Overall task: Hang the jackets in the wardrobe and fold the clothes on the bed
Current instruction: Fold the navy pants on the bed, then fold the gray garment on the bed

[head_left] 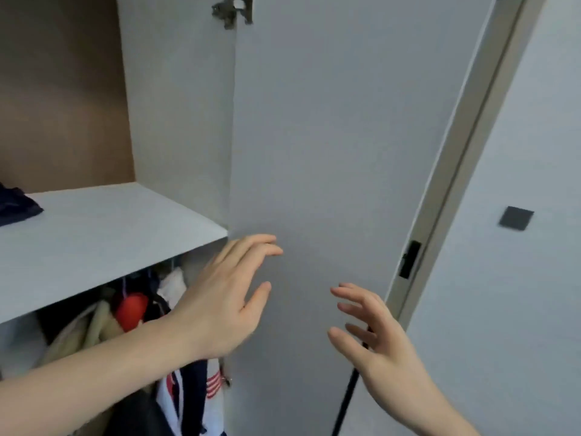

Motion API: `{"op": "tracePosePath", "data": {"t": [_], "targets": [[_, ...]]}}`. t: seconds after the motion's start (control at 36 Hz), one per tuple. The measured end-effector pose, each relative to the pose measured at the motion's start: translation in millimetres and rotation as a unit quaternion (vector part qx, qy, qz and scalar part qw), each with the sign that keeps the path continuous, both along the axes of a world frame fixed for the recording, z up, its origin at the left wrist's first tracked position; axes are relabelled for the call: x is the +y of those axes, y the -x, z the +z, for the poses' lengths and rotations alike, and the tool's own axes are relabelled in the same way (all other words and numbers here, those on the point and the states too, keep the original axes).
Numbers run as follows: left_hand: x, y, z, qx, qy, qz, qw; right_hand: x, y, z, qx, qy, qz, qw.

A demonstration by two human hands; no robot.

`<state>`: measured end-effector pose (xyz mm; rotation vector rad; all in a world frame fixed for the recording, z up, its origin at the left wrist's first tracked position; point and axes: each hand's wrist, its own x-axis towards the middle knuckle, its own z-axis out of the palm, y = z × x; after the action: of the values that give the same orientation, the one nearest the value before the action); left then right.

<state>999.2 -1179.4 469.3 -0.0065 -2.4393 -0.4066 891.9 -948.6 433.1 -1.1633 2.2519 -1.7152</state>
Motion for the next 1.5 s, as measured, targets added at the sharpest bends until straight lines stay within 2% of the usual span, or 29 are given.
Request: {"op": "tracePosePath", "data": {"t": [0.17,0.31,0.42,0.56,0.75,1.06,1.31,1.5], "targets": [[181.4,56.2,-36.6,0.002,-0.047,-0.162,0.986,168.5,5.3,-34.2,-0.081,0.000,-0.138,0.987],[290.4,90.8,-85.9,-0.097,-0.081,-0.225,0.966,284.3,-6.0,-69.9,-0.114,-0.004,-0.244,0.963],[351.7,107.9,-115.5,-0.186,-0.060,-0.267,0.944,362.3,-16.2,-96.5,-0.147,-0.002,-0.322,0.935],[420.0,135.7,-130.0,-0.222,-0.058,-0.310,0.923,435.4,-27.7,-116.1,-0.185,0.006,-0.383,0.905],[522.4,188.2,-135.0,-0.247,-0.034,-0.392,0.885,516.6,-26.7,-120.9,-0.190,0.041,-0.475,0.859],[655.9,297.7,-156.1,-0.282,-0.024,-0.534,0.797,614.8,16.3,-148.3,-0.194,0.042,-0.612,0.765],[724.8,423.9,-177.5,-0.315,0.025,-0.593,0.741,655.3,90.0,-159.1,-0.204,0.044,-0.694,0.689],[800.9,479.4,-204.5,-0.363,0.059,-0.622,0.691,689.5,113.7,-175.2,-0.230,0.057,-0.736,0.634]]}}
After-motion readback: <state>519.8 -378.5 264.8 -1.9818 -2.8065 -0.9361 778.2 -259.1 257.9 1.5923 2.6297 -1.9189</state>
